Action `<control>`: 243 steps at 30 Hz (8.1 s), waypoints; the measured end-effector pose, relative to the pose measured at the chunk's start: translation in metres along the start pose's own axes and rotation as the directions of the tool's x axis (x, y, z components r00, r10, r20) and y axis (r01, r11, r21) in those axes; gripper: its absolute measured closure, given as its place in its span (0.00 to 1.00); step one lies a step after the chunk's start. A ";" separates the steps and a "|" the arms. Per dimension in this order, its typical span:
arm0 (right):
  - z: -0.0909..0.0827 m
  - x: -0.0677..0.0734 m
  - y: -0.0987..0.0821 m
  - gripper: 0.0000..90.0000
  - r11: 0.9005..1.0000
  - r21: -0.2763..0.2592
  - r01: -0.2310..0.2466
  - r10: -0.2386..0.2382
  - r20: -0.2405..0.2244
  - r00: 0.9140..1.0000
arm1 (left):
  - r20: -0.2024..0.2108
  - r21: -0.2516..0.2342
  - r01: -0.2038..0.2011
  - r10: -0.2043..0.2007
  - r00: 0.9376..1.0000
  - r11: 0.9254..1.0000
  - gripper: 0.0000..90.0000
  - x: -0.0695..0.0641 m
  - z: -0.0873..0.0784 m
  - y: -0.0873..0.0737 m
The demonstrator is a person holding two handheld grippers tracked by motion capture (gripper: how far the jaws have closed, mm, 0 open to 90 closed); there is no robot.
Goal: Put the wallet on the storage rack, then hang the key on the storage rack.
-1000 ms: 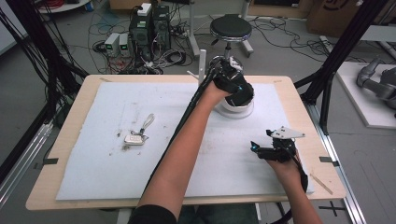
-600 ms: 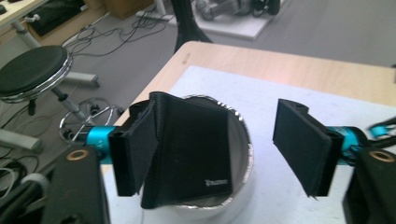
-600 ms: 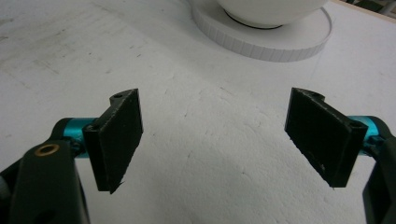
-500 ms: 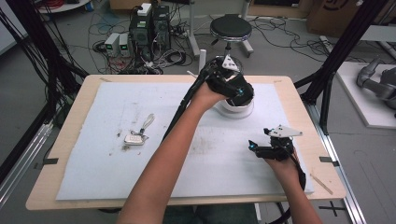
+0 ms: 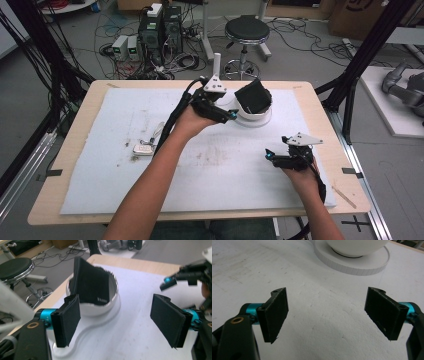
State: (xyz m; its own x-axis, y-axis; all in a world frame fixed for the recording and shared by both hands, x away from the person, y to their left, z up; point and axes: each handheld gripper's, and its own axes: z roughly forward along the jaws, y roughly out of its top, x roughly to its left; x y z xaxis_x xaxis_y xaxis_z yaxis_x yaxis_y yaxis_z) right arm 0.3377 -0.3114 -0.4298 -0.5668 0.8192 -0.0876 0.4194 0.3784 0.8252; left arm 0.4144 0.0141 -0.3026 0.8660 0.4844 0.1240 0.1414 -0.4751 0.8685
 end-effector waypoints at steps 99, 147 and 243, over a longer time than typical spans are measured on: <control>0.006 0.009 0.004 0.22 0.999 0.023 0.026 -0.027 0.014 1.000 | -0.371 0.151 0.431 -0.353 0.859 0.890 0.30 0.061 -0.089 -0.209; 0.004 0.009 0.004 0.22 1.000 0.012 0.014 -0.015 0.011 1.000 | -0.301 -0.054 0.333 -0.334 0.894 0.941 0.90 0.031 -0.110 -0.166; -0.003 0.002 -0.001 0.22 1.000 0.007 0.005 -0.005 0.020 1.000 | -0.309 -0.060 0.214 -0.222 0.925 0.975 0.66 0.051 -0.008 -0.028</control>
State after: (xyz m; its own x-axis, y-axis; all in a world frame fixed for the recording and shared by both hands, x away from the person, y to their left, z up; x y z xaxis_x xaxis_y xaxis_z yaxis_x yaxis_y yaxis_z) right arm 0.3342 -0.3119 -0.4295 -0.5545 0.8257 -0.1034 0.4214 0.3858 0.8207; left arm 0.4506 0.0579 -0.3172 0.6209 0.7807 0.0702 0.2948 -0.3156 0.9019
